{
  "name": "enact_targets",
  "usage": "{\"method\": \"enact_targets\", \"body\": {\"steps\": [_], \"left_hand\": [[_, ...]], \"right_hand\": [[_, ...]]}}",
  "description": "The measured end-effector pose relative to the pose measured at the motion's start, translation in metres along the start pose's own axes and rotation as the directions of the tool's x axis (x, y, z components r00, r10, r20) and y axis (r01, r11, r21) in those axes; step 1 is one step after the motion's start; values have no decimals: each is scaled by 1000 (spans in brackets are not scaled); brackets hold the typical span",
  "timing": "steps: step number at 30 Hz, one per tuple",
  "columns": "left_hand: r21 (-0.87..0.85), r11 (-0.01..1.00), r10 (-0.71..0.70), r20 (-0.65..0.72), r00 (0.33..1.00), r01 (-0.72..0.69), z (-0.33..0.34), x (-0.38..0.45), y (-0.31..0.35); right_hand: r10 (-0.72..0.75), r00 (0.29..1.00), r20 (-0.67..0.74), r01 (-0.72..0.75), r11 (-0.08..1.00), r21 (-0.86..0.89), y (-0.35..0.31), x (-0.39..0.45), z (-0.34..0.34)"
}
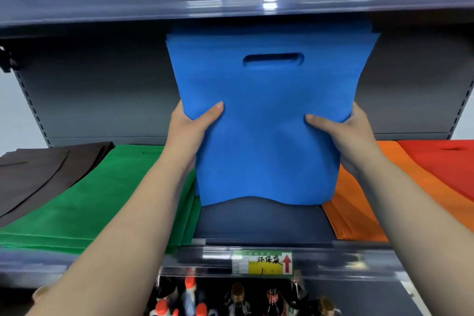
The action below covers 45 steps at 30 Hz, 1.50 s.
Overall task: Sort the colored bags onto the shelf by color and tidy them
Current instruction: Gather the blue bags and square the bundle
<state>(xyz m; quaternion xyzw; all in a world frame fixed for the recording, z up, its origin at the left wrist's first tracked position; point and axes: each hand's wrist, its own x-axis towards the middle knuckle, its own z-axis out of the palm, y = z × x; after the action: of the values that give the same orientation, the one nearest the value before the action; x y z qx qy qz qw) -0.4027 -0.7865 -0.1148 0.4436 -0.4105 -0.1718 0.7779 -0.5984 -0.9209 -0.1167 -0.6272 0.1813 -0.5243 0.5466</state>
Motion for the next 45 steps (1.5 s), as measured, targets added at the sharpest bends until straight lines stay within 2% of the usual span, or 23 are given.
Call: {"method": "enact_targets", "body": {"steps": [2, 6, 9, 15, 22, 26, 33, 39, 45], "left_hand": [[-30, 999, -22, -12, 1000, 22, 5, 2, 3], [-138, 983, -124, -13, 992, 121, -2, -1, 3], [-101, 981, -165, -2, 986, 164, 2, -7, 0], [-44, 994, -102, -90, 991, 98, 7, -2, 9], [117, 993, 31, -82, 996, -22, 7, 0, 4], [111, 992, 69, -120, 990, -56, 3, 0, -1], [91, 984, 156, -48, 987, -151, 11, -2, 7], [80, 994, 75, -42, 996, -71, 3, -13, -9], [29, 993, 113, -48, 992, -112, 1, -13, -7]], "right_hand": [[-14, 1000, -6, 14, 1000, 17, -6, 1, -1], [61, 988, 141, -61, 998, -5, -4, -5, -11], [75, 994, 85, -78, 996, 33, 7, -9, -7], [21, 1000, -1, -21, 997, 79, -1, -4, 6], [-86, 996, -39, 84, 996, -41, 2, -10, 9], [-165, 985, -57, 161, 985, -67, -1, -8, 1], [-289, 954, -81, 281, 955, -91, -4, -8, 1], [-138, 989, -56, 133, 988, -79, 19, -17, -2], [-174, 983, -59, 169, 982, -80, 11, -11, 3]]}}
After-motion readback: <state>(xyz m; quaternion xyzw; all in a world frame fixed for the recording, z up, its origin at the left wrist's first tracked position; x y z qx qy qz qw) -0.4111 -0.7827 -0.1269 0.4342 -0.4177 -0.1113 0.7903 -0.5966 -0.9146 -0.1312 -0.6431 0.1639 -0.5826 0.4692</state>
